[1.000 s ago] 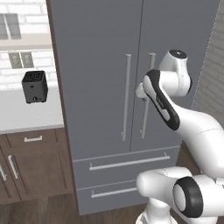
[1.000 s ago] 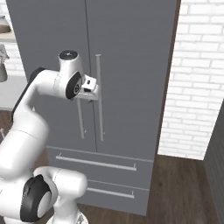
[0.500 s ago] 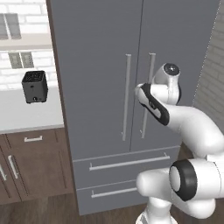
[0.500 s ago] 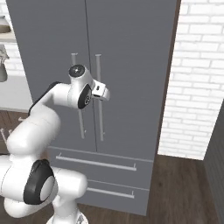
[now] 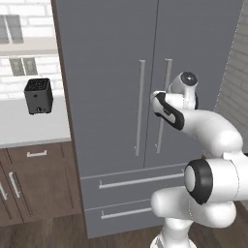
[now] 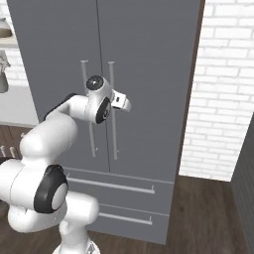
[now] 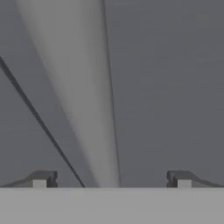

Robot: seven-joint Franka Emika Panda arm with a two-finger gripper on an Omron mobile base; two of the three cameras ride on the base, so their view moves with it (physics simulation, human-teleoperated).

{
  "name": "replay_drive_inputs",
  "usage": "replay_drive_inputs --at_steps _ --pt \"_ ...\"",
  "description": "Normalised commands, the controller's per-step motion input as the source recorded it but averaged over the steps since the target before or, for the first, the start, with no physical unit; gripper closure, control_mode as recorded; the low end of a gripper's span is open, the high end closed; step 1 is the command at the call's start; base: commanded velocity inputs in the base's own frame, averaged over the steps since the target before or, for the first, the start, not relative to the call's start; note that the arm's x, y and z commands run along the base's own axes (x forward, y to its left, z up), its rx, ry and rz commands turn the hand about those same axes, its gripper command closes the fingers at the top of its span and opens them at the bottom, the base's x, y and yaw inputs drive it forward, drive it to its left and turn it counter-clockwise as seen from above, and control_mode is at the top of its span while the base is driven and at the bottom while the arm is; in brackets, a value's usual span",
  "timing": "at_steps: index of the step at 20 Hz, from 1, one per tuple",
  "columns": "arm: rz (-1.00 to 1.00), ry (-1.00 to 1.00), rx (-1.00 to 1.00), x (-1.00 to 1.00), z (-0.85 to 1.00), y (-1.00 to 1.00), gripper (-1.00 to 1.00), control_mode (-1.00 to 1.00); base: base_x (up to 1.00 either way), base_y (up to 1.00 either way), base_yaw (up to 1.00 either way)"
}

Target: Take the strawberry from the fridge and place it on top of the pancake, located on the dining counter.

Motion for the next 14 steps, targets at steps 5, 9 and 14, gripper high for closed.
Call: replay_drive_inputs --at_steps 5,9,14 --pt "0.00 -0.30 0.00 0.10 -0.02 0.00 -1.00 -1.00 0.00 0.00 0.00" --pt "0.00 -0.38 0.00 0.11 -0.06 0.00 -1.00 -1.00 0.00 0.00 0.00" --pt "0.01 -0.01 0.00 0.39 0.01 -0.03 -1.00 -1.00 0.00 0.00 0.00"
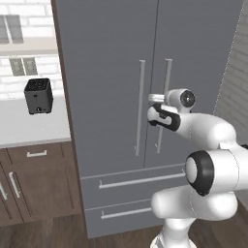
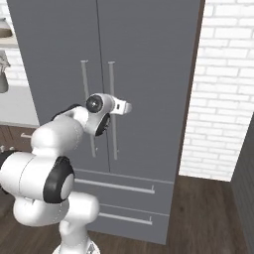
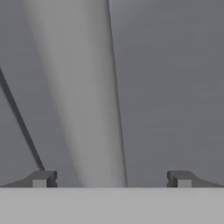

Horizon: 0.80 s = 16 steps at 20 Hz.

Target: Take the strawberry from the fridge and place it on top of the pancake, located on the dining counter.

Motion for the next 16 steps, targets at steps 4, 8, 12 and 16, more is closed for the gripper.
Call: replay_drive_inputs --at_steps 4,8,12,16 --pt "0.02 0.06 0.00 0.26 0.05 -0.08 -1.00 -1.00 0.00 0.00 0.00" --pt "0.00 0.13 0.00 0.11 0.00 0.00 1.00 -1.00 0.00 0.00 0.00" --pt "-0.02 0.04 0.00 -0.28 0.02 -0.13 1.00 -1.00 0.00 0.00 0.00" --pt "0.00 0.00 0.04 -0.74 0.05 -0.71 1.00 -1.00 0.00 0.00 0.00"
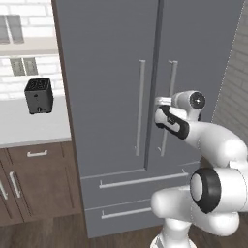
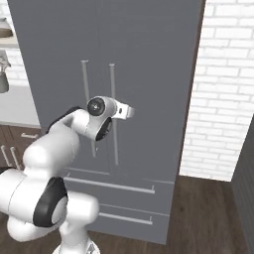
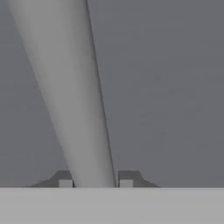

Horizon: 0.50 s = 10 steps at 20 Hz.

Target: Take the strawberry from the fridge and place it on top of the pancake, located on the dining counter.

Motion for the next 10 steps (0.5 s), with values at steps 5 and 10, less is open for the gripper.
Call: replay_drive_inputs --at_steps 5,10 --pt "0.00 0.00 0.07 -0.98 0.15 -0.87 1.00 -1.00 0.00 0.00 0.00" --pt "0.00 0.01 0.10 -0.98 0.21 -1.00 1.00 -1.00 0.00 0.00 0.00"
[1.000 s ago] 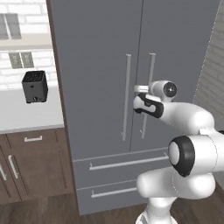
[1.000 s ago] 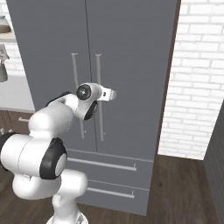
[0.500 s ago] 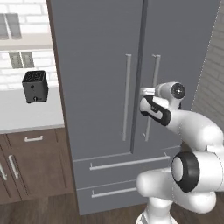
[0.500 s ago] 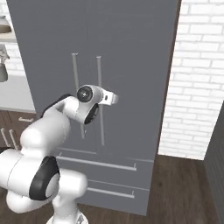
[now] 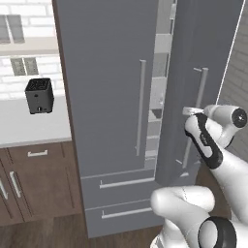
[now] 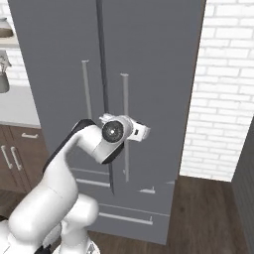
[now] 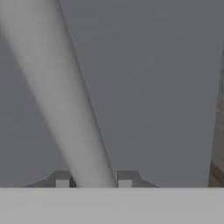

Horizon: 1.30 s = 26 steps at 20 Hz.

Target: Take the strawberry from the fridge and place it on top of the pancake, located on the dining counter.

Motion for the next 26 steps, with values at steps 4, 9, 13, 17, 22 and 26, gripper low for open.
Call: replay_drive_inputs --at_steps 4,9,13,17,22,26 --pt "-0.04 0.06 0.12 -0.77 0.22 -1.00 1.00 -1.00 0.00 0.00 0.00" --pt "-0.03 0.06 0.08 -0.69 0.21 -0.86 -1.00 -1.00 0.00 0.00 0.00" --pt "-0.01 0.01 0.02 -0.74 0.33 -0.39 -1.00 -1.00 0.00 0.00 0.00" --pt "-0.01 0.01 -0.10 -0.88 0.48 0.10 -1.00 -1.00 0.00 0.00 0.00" --pt "0.00 0.01 -0.30 -0.84 0.41 0.63 -1.00 -1.00 0.00 0.00 0.00" --pt "0.00 0.38 -0.55 -0.02 0.24 0.97 -1.00 -1.00 0.00 0.00 0.00"
